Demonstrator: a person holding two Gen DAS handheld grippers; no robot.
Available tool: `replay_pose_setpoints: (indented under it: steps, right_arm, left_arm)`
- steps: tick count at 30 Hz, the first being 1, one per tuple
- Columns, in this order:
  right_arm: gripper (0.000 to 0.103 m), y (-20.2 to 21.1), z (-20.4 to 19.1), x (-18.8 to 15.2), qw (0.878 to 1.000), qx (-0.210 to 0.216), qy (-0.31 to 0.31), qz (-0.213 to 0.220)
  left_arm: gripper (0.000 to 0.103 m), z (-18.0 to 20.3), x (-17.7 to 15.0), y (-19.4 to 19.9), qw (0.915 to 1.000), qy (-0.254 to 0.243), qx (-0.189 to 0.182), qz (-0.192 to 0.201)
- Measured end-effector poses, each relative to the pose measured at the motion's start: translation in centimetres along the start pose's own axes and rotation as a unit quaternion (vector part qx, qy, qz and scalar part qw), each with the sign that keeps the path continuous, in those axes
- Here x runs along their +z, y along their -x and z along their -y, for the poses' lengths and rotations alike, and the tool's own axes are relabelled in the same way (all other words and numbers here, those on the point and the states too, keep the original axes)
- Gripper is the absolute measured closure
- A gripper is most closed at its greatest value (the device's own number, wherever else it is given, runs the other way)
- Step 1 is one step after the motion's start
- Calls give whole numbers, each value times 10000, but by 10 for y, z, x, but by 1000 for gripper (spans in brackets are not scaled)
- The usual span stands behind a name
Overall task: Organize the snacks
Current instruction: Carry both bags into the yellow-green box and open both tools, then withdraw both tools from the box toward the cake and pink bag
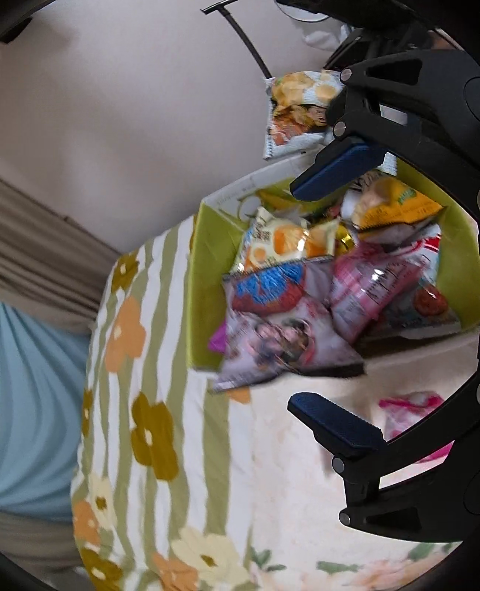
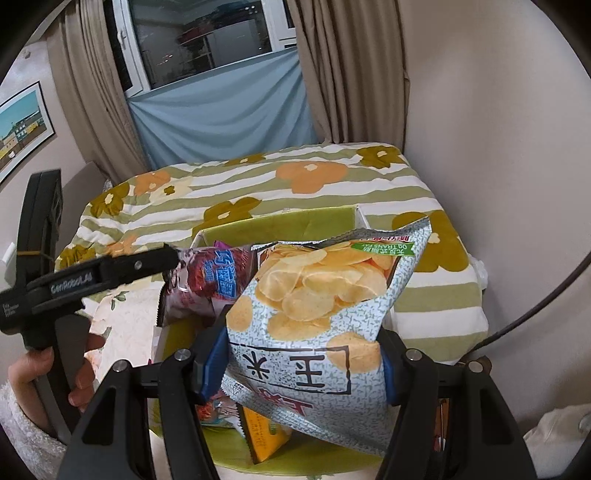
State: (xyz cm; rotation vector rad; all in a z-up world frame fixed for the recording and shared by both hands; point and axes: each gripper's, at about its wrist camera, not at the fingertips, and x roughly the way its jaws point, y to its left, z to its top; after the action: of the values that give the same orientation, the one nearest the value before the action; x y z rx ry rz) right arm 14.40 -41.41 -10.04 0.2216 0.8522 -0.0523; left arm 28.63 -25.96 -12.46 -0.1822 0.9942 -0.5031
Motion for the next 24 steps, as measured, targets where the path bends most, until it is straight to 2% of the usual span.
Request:
replay_pose_setpoints:
  steps: [6, 13, 20, 22, 23, 24]
  right_arm:
    - [42, -18, 14, 4, 9996, 248, -8, -155]
    - [42, -38, 20, 19, 9980, 558, 10, -282]
    - [40, -61, 27, 29, 9970, 647, -84, -420]
    - [28, -67, 27, 27, 9969, 620, -59, -479]
    - [15, -68, 26, 26, 9969, 611, -29, -501]
    - [10, -67, 25, 24, 9970, 601, 41, -492]
  left_arm:
    - [1, -15, -29, 23, 9990, 71, 439, 84]
    - [1, -34, -42, 39, 9961, 237, 836, 159]
    - [1, -55, -52, 66, 9918, 421, 1172, 276]
    - [1, -63, -57, 75, 9908, 486, 1222, 308]
    - [1, -67, -58, 78, 9903, 492, 1260, 315]
    - [1, -71, -61, 84, 9887, 513, 1366, 334]
